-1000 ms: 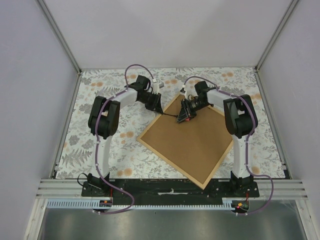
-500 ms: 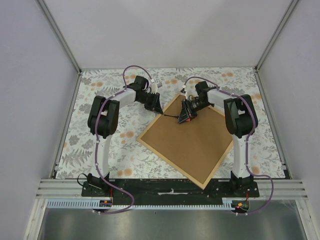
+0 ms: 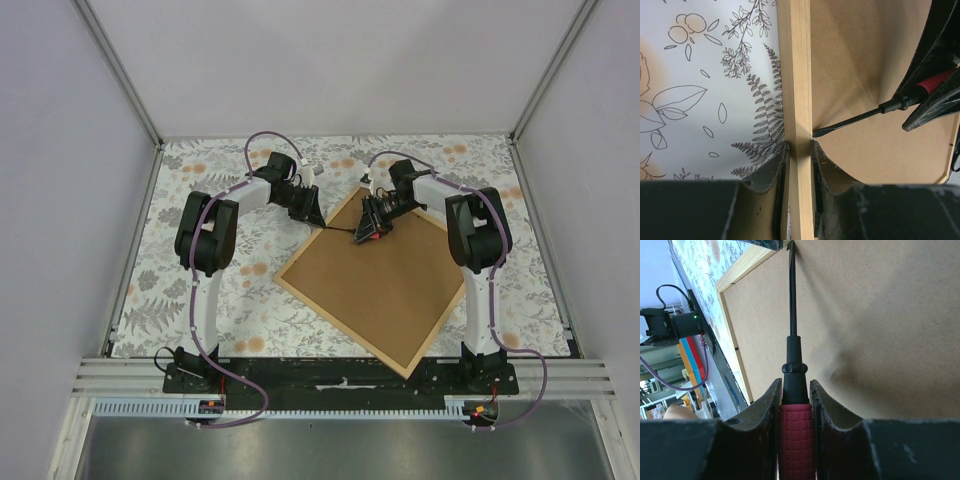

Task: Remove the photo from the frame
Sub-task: Release the photo frame item from the photo frame.

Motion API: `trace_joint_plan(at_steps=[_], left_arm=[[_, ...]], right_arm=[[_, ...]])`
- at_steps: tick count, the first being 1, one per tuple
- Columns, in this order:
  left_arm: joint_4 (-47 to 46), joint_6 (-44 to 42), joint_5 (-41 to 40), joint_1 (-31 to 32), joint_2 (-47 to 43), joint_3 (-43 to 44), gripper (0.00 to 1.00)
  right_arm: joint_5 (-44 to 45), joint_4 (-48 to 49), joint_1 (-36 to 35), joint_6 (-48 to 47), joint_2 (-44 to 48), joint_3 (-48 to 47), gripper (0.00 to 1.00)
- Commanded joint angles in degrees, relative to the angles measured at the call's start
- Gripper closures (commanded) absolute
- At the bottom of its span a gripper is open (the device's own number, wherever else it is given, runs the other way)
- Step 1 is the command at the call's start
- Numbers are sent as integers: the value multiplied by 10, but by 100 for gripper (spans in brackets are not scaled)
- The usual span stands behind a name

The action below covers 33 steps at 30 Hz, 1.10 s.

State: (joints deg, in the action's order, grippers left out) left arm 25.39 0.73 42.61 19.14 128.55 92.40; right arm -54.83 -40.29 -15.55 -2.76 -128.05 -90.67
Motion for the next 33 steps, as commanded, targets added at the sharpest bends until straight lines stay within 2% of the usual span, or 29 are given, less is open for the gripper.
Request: trace_joint_plan(at_steps=[1, 8, 16, 33], left_arm=[[3, 18, 7, 2, 0, -13, 98], [-1, 23, -1, 1, 0, -13, 98], [-2, 22, -2, 1, -7, -18, 98], [-3, 18, 12, 1, -19, -31, 98]], right_arm=[[11, -7, -9, -12, -11, -20, 100], [4, -35, -2, -48, 25, 11, 100], [-5, -43, -2, -57, 26, 15, 100], [16, 28, -4, 27, -15, -29, 100]])
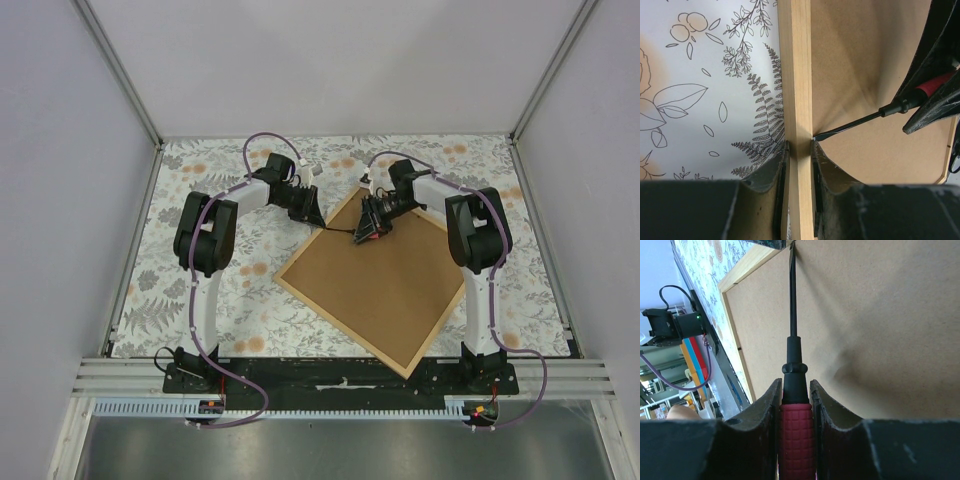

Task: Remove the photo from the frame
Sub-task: Release the photo frame item from the photo frame.

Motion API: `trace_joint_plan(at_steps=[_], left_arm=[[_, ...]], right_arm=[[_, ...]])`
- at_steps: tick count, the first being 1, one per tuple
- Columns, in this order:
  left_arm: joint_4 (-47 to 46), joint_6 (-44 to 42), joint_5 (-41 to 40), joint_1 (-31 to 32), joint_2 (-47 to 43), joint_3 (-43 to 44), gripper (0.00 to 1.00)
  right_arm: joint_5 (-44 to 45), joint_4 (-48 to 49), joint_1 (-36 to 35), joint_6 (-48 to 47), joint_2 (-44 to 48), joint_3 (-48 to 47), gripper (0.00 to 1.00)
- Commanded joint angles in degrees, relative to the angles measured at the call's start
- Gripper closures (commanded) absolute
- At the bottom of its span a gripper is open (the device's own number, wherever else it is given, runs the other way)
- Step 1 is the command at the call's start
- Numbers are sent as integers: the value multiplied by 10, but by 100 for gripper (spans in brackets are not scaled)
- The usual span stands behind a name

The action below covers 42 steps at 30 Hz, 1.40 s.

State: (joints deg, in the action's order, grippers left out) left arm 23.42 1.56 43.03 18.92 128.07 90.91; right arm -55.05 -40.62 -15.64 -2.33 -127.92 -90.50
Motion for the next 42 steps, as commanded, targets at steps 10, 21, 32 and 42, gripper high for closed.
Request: trace_joint_plan(at_steps=[10, 21, 32, 42], left_arm=[[18, -8, -8, 24, -28, -34, 98], [19, -10, -30, 22, -52, -26, 69], [37, -52, -173, 47, -71, -11, 48], [21, -82, -281, 85, -66, -15, 53]], right_arm=[[49, 50, -51, 76, -14, -70, 100], [102, -61, -55, -27, 119, -2, 100], [151, -57, -33, -86, 214, 117, 100], [181, -34, -32, -87, 191, 145, 100]])
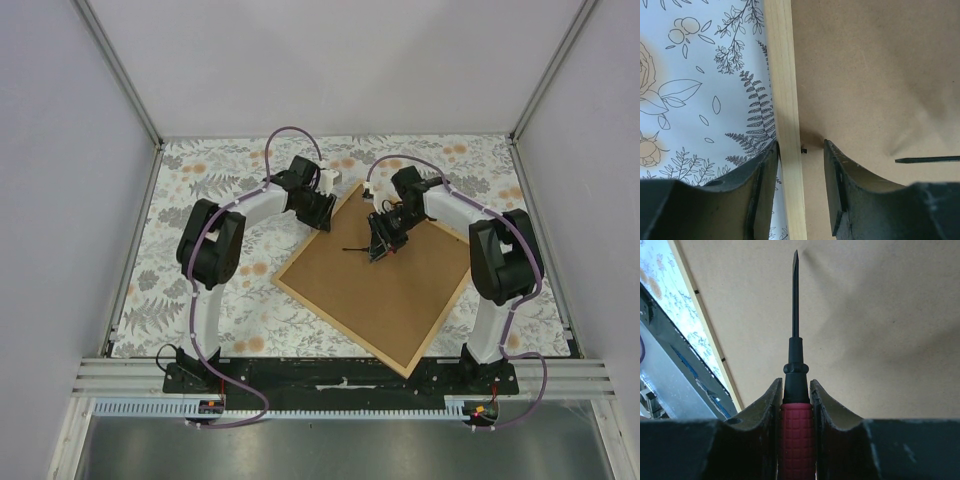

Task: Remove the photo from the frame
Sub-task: Release the photo frame item from the photo frame, then adjust the photo frame item on the photo frame.

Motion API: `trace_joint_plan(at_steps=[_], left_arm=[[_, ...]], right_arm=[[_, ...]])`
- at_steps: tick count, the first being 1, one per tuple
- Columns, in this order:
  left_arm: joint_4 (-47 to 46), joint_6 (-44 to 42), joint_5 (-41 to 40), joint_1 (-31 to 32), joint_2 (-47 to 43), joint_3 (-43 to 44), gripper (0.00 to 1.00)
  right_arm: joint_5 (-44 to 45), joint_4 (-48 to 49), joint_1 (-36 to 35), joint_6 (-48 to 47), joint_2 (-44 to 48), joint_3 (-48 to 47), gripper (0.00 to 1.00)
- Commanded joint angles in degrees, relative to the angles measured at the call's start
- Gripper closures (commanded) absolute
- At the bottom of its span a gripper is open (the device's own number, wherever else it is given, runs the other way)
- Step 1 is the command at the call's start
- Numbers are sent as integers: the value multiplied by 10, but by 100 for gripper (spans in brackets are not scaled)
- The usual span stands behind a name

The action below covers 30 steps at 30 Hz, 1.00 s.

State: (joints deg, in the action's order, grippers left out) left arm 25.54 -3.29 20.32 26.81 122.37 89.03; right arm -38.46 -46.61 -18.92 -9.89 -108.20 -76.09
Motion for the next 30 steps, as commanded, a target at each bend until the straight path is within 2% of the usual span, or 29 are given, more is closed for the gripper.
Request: trace_joint_plan(at_steps=[1, 7, 16, 19, 24, 30], left_arm=[[0, -34, -56, 7, -9, 5, 54], [10, -48, -63, 9, -10, 8, 70], [18, -49, -33, 6, -9, 11, 84], [21, -47, 66, -11, -7, 11, 90], [24, -47, 247, -62, 15, 14, 94], [-1, -33, 314, -89, 40, -8, 98]], right_arm=[[18, 25, 1, -13, -7, 2, 100], [26, 29, 1, -15, -4, 3, 100], [27, 30, 3, -13, -5, 2, 100], [13, 28, 6, -13, -12, 1, 100], [-53, 11, 25, -10, -37, -12, 100], [-83, 7, 30, -10, -43, -12, 100]])
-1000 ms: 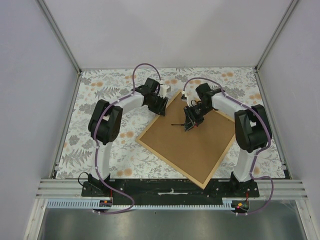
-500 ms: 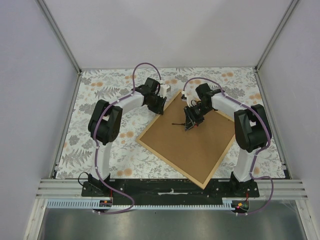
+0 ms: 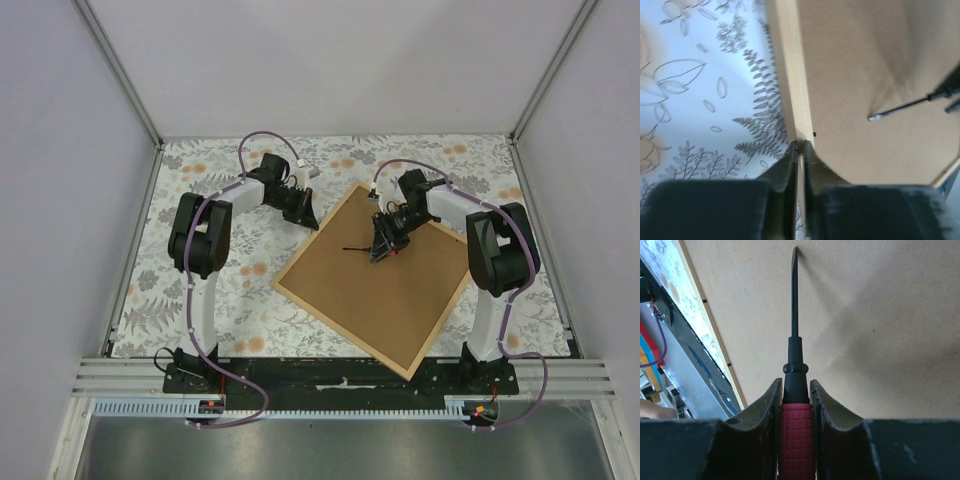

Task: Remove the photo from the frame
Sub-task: Adjust the photo frame item on the photo frame.

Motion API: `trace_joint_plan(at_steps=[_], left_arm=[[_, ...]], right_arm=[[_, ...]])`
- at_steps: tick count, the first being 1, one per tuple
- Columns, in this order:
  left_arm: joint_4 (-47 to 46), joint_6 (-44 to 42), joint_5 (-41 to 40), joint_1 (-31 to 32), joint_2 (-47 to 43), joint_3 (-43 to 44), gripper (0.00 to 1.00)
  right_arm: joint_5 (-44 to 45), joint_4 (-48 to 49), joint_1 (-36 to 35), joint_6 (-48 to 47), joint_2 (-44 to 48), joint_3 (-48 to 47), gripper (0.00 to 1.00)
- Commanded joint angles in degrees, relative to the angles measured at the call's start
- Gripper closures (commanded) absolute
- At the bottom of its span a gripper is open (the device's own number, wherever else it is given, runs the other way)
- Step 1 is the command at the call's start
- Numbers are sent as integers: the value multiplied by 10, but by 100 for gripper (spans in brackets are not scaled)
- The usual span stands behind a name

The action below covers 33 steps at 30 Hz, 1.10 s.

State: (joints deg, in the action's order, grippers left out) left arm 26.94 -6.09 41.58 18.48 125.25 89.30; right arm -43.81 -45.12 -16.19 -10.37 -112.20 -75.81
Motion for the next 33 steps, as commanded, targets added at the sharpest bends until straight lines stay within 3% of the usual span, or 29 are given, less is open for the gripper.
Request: trace_joint_plan(at_steps=[1, 5, 8, 12, 17, 25, 33], left_arm=[[-25, 3, 108, -6, 12, -21, 98], [-40, 23, 95, -8, 13, -25, 94], [-45, 26, 9, -5, -8, -27, 74], [-44, 10, -88, 10, -42, -34, 59], [-33, 2, -160, 32, -56, -32, 56], [-28, -9, -174, 59, -69, -30, 53], [-26, -24, -241, 90, -72, -32, 53]], right_arm=[[-32, -8, 4, -5, -4, -16, 100], [-33, -8, 3, -4, -4, -18, 100], [-26, -7, 3, -5, -1, -16, 100], [-17, -5, 3, -6, 5, -17, 100], [-7, -2, 3, -7, 5, -15, 100], [2, -1, 3, -7, 8, -13, 100], [4, 0, 3, -7, 8, -13, 100]])
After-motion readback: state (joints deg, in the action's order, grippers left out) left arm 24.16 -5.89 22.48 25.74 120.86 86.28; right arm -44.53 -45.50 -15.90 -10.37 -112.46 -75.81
